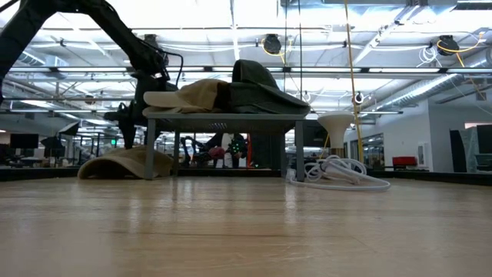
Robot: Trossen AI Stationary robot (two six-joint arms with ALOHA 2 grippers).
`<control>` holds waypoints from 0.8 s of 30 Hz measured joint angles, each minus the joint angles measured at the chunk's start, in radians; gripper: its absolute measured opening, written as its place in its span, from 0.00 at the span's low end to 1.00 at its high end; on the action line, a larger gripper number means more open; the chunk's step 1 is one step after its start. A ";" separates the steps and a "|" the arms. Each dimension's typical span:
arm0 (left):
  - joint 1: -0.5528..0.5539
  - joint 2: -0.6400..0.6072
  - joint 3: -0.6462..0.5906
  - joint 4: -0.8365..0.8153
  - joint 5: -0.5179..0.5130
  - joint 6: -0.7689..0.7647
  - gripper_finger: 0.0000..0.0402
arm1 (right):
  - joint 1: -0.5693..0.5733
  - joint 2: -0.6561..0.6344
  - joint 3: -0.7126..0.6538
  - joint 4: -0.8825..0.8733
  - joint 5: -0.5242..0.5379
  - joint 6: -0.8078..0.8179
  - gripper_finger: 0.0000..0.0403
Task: Pick & Place hat
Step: Stack the brown cap on the brown caps on the shelf
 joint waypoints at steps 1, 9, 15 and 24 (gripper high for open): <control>0.000 0.000 -0.004 0.000 0.002 0.006 0.55 | 0.000 0.000 0.000 0.000 0.000 0.000 0.62; -0.001 0.000 -0.008 0.004 0.018 0.106 0.20 | 0.000 0.001 0.000 0.003 0.000 -0.029 0.62; -0.010 -0.039 -0.008 0.037 0.035 0.219 0.04 | -0.004 0.004 0.000 0.023 0.000 -0.031 0.62; -0.009 -0.200 -0.008 -0.030 -0.032 0.228 0.02 | -0.004 0.004 0.000 0.023 0.000 -0.027 0.62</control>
